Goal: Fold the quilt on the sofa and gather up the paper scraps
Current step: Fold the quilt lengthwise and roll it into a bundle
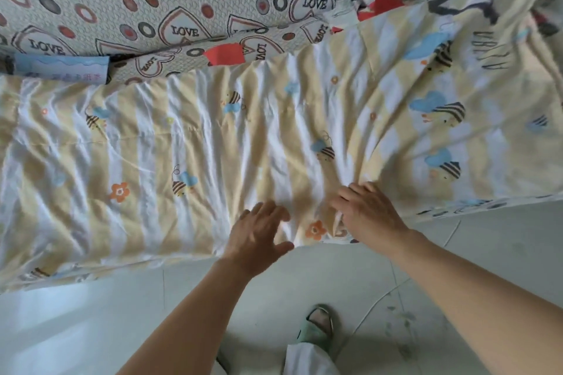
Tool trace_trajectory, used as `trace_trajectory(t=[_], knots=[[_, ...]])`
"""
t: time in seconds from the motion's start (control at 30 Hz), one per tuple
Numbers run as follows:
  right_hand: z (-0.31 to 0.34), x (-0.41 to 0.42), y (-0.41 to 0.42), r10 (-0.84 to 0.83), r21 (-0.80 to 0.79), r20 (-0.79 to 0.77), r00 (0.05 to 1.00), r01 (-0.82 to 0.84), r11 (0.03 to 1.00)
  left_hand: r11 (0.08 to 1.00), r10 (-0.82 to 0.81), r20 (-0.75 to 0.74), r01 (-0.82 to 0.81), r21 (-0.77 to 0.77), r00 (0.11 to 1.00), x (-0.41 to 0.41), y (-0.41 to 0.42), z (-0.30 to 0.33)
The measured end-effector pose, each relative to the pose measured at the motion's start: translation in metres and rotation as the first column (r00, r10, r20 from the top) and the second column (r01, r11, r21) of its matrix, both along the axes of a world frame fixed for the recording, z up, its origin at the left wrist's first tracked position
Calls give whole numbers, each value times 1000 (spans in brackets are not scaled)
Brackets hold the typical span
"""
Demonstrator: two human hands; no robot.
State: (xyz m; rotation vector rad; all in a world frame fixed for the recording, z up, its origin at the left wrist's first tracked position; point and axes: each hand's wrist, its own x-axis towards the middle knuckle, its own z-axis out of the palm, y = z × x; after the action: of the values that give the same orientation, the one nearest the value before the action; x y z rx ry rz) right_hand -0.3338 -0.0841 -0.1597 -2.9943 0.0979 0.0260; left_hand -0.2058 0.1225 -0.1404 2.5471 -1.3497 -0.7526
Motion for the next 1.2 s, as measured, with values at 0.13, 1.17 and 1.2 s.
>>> trace_trajectory(t=[0.13, 1.17, 1.2], knots=[[2, -29, -15, -67, 26, 44, 997, 66, 998, 980, -93, 3, 92, -176, 996, -35, -68, 2], [10, -137, -232, -925, 179, 48, 376, 908, 378, 925, -371, -72, 362, -111, 926, -89, -292, 6], [9, -141, -244, -957, 192, -20, 290, 940, 281, 935, -353, -89, 347, -76, 931, -90, -298, 6]])
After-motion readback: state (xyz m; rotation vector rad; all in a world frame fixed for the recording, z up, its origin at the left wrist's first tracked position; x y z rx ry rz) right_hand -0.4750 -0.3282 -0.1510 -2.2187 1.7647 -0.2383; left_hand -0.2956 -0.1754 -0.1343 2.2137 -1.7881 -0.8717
